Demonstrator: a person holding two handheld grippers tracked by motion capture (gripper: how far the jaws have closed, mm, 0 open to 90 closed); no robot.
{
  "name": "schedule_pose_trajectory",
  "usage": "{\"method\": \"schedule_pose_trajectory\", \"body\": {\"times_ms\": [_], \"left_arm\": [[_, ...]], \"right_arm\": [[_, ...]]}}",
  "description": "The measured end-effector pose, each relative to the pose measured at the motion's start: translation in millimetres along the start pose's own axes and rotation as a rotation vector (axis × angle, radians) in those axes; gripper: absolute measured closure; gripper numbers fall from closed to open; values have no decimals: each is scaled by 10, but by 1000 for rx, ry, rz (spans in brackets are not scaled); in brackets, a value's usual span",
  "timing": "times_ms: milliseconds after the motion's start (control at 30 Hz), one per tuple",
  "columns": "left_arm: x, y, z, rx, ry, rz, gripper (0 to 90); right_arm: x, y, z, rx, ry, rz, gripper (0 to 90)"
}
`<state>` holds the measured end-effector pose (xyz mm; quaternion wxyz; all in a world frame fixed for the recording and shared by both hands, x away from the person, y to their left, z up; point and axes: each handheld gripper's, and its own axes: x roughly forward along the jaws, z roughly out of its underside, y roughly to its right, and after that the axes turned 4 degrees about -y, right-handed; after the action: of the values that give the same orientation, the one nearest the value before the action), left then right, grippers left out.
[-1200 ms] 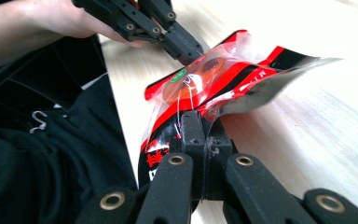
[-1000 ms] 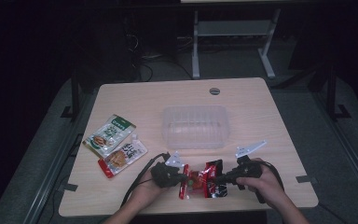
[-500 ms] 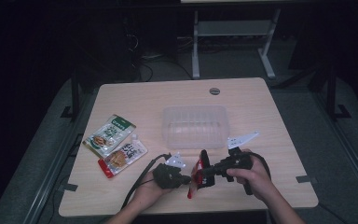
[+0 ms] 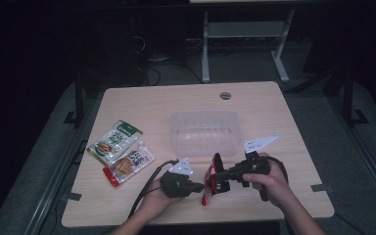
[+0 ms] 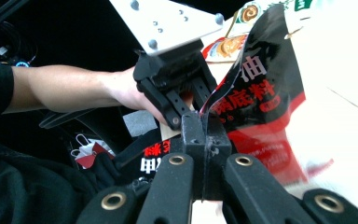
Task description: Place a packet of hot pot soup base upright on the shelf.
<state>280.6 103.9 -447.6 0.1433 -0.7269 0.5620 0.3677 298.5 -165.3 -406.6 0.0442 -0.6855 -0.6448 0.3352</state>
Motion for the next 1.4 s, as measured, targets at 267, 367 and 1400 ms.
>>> {"method": "schedule_pose_trajectory", "body": {"times_ms": [267, 367, 1400], "left_arm": [[-180, -23, 19, 7, 8, -45, 825], [-258, -48, 37, -1, 10, -56, 752], [-859, -229, 674, -100, -80, -161, 322]], "right_arm": [[-91, -10, 1, 4, 11, 23, 900], [-131, -17, -16, 9, 22, 27, 900], [-517, 190, -470, -24, 60, 183, 900]]}}
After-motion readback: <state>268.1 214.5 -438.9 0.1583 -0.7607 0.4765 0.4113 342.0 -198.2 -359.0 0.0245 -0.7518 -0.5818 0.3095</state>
